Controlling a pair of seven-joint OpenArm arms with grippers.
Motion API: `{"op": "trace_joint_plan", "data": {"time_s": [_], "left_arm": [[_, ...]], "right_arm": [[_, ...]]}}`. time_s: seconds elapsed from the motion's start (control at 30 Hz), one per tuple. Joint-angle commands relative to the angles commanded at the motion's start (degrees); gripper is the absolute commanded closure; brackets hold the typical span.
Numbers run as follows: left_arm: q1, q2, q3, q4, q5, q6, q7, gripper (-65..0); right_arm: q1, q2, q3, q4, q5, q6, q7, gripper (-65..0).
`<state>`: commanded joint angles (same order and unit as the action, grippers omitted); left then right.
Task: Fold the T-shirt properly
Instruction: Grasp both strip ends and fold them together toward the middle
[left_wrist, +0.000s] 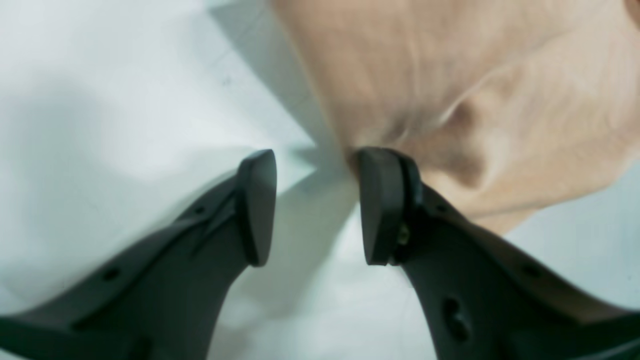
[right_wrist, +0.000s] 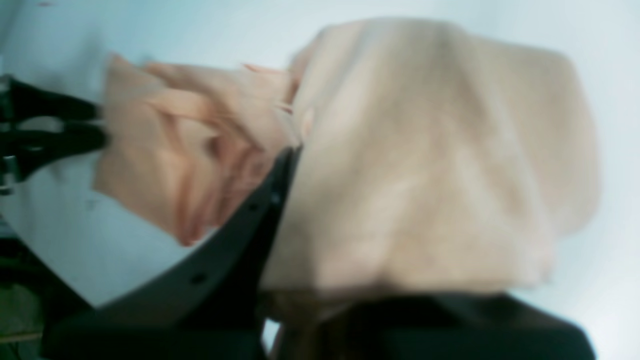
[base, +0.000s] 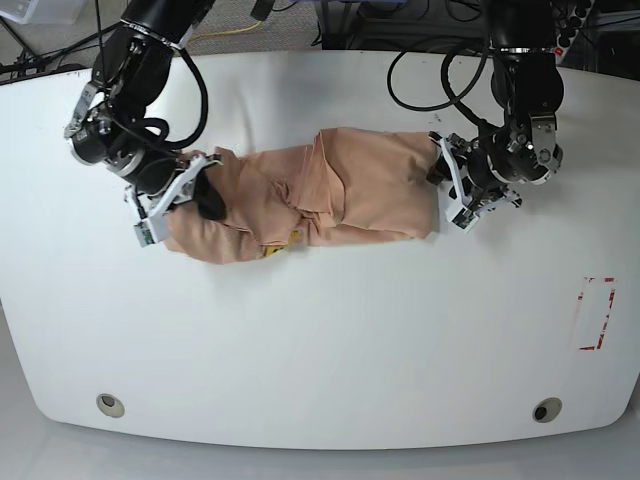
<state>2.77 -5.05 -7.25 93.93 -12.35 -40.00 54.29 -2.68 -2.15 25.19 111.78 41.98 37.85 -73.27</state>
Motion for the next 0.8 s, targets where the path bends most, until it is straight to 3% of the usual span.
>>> {"op": "trace_joint_plan", "data": {"time_s": [0.13, 0.27, 0.47, 0.57, 0.63, 0.8], "left_arm": [[0.1, 1.0, 0.0, -0.1, 0.0, 0.0, 0.0, -24.4], [0.2, 1.8, -0.1, -0.1, 0.0, 0.0, 0.0, -24.4], [1.2, 1.8, -0.1, 0.1, -0.2, 0.0, -0.1, -24.4], [1.3, 1.7, -0.1, 0.2, -0.3, 0.0, -0.1, -24.4], [1.4, 1.7, -0.1, 0.3, -0.3, 0.0, -0.1, -24.4], [1.7, 1.7, -0.1, 0.4, -0.4, 0.0, -0.2, -24.4]], "right_arm": [[-0.1, -4.7, -6.3, 0.3, 0.0, 0.00, 0.0, 0.0], [0.1, -6.8, -13.2, 0.2, 0.0, -0.09, 0.8, 0.0], [1.8, -6.8, -22.9, -3.7, -0.4, -0.18, 5.6, 0.0], [3.6, -5.3, -24.2, -8.9, -0.4, -0.18, 6.5, 0.0], [4.9, -3.3, -26.7, -11.9, -0.5, -0.18, 8.4, -6.7], [7.4, 2.6, -33.0, -15.5, -0.4, -0.53, 15.1, -34.7]]}}
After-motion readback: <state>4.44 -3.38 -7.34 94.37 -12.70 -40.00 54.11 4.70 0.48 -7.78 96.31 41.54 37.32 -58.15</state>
